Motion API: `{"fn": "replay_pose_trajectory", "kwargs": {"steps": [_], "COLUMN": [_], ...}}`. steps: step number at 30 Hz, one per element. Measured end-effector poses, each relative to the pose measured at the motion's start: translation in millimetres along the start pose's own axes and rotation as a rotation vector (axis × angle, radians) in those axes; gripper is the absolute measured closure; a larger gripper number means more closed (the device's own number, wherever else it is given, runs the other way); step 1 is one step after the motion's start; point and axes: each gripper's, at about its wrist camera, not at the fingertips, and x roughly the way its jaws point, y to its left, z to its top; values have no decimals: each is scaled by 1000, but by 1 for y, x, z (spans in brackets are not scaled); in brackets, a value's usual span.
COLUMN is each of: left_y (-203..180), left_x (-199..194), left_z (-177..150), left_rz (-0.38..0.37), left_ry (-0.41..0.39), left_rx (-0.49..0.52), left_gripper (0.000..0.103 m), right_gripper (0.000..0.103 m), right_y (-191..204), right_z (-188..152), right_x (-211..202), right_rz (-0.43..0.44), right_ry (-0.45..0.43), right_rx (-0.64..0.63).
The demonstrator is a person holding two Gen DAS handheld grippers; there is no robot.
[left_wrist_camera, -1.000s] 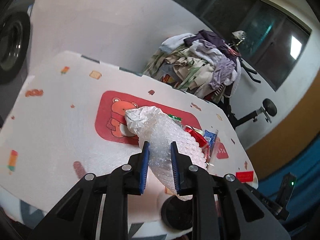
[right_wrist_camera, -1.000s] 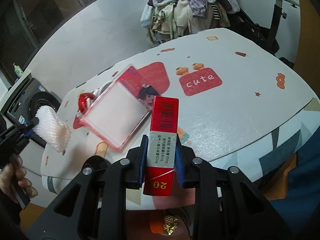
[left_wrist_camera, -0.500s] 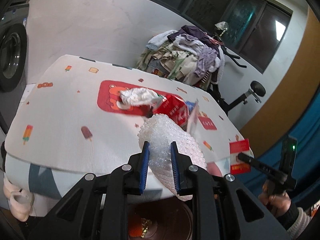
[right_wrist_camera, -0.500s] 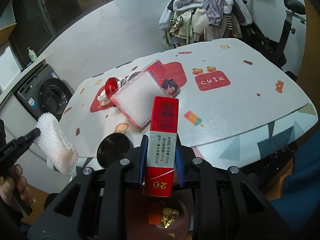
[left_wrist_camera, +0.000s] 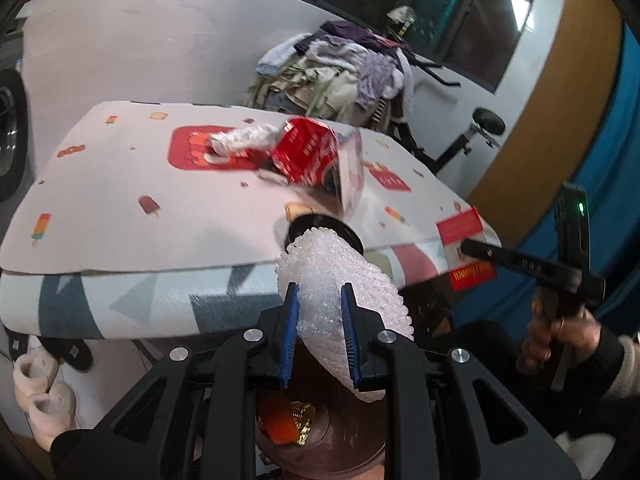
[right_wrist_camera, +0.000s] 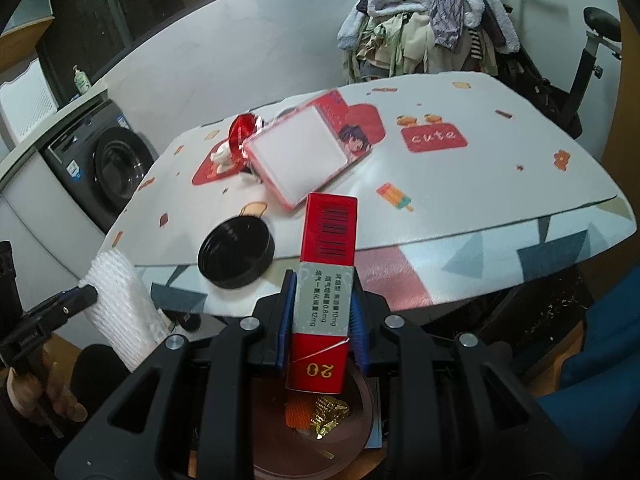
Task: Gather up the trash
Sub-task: 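Lower the white foam net and red cigarette box into the brown bin and release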
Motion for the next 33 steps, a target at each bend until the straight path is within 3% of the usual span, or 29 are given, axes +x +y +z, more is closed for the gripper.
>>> {"fn": "replay_pose_trajectory", "kwargs": {"steps": [8,24,27,29,33], "left_y": [-14,-18,-23,-25,-24], "left_x": [26,60,60,58,52], "left_z": [-32,-48,-50,-50,-48], "left_rz": [-13,-9,-14,-12,-2], "left_ry": [53,161,160,151,120], "left_rx": [118,151,167,178,175], "left_gripper": [82,80,72,58,44], "right_gripper": [76,76,76,76,76], "right_y": [4,3,7,11,18], "right_z": [-21,-47,-49,-50,-54], "right_x": [15,38,42,44,47], "right_rz": [33,58,60,58,56], "right_ry": [17,81,96,102,119], "right_rx": [-35,-35,-53,-74,-111]}}
